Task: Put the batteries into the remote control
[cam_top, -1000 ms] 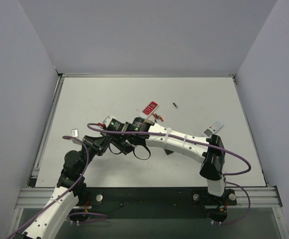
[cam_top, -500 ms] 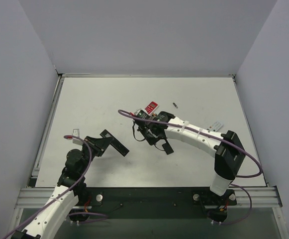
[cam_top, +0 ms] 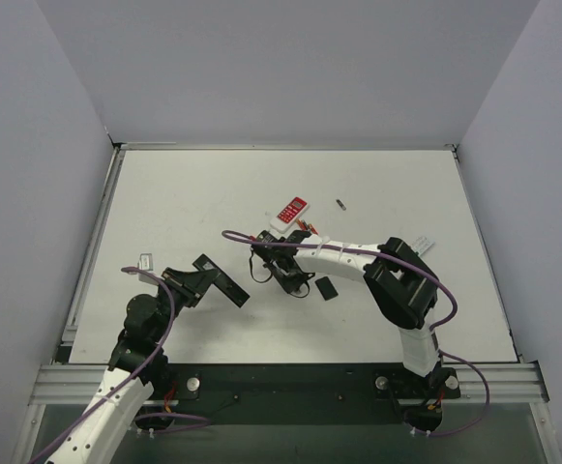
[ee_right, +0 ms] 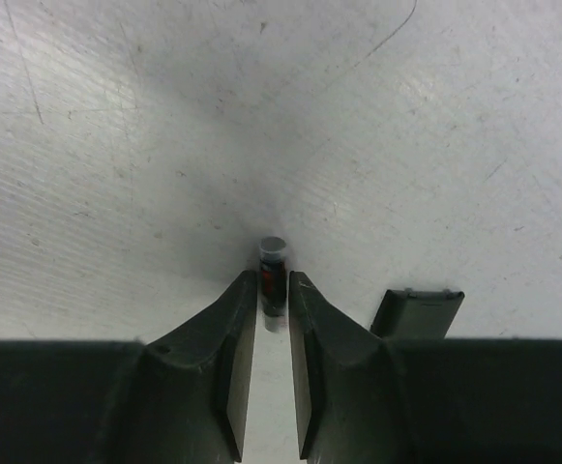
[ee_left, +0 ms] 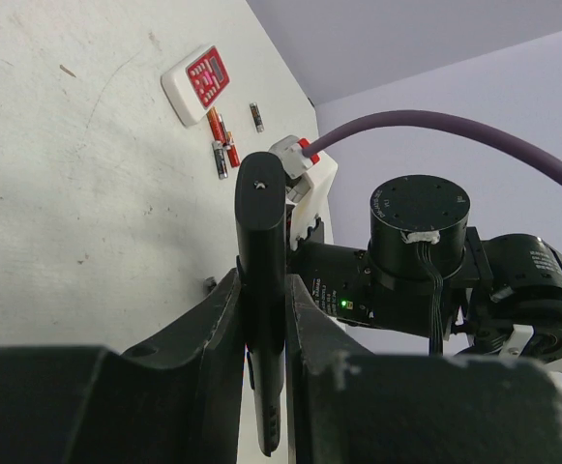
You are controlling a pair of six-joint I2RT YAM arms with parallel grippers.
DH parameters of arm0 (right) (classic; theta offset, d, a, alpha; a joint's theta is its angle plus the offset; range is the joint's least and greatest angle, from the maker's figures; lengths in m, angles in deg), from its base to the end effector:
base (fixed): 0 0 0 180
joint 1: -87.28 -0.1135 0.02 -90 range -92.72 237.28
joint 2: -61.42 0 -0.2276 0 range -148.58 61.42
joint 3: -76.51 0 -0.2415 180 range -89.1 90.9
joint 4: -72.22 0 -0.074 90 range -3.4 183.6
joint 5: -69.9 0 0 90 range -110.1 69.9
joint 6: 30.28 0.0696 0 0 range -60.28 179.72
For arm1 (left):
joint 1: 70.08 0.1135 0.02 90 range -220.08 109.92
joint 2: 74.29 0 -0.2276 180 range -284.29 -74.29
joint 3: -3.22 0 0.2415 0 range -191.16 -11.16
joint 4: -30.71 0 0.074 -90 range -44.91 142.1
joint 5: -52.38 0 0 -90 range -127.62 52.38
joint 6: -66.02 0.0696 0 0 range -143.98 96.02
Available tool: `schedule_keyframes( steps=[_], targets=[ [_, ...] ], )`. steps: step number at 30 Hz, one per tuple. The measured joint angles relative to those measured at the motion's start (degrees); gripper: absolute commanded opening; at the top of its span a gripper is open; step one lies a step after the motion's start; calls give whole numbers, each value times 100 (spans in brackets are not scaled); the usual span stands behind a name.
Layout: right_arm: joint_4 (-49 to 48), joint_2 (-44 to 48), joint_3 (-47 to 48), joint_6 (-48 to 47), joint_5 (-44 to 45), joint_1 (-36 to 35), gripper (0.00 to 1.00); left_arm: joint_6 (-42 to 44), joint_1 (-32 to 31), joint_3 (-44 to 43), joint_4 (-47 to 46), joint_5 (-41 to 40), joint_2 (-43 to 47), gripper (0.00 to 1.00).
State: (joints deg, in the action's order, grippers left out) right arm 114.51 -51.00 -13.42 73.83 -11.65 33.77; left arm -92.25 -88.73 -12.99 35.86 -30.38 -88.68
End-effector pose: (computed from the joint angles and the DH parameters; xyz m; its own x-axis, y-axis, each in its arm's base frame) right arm 0.2409 0.3085 0.1030 -0.7059 -0.5488 -0.4478 -0.6039 0.7967 -0.0244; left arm 0.1713 -0.0671 0.1694 -0.4258 -0.8289 -0.3628 0.1105 0.3504 -0.9301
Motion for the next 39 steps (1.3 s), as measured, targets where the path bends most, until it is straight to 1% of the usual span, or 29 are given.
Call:
schedule_keyframes(
  steps=[1,4,6,14,24,30,39],
  targets=[
    [-63,2,-4,7,-20,17,22,0,0,0,22,0,9,0],
    [-179,9,-24,72,-74,68,27,0,0,0,70,-2,2,0],
    [-269,52,-87,107,-166,129,27,0,0,0,70,0,-22,0],
    [-623,310,-463,334,-544,306,27,-2,0,0,63,2,-225,0],
    [-994,678,-1008,741,-590,323,25,-17,0,0,42,2,-264,0],
    [-1147,769,-1156,935,-599,323,20,-48,0,0,39,4,-271,0],
    [-1207,909,-1349,1130,-581,323,19,-146,0,0,-42,4,-264,0]
  ],
)
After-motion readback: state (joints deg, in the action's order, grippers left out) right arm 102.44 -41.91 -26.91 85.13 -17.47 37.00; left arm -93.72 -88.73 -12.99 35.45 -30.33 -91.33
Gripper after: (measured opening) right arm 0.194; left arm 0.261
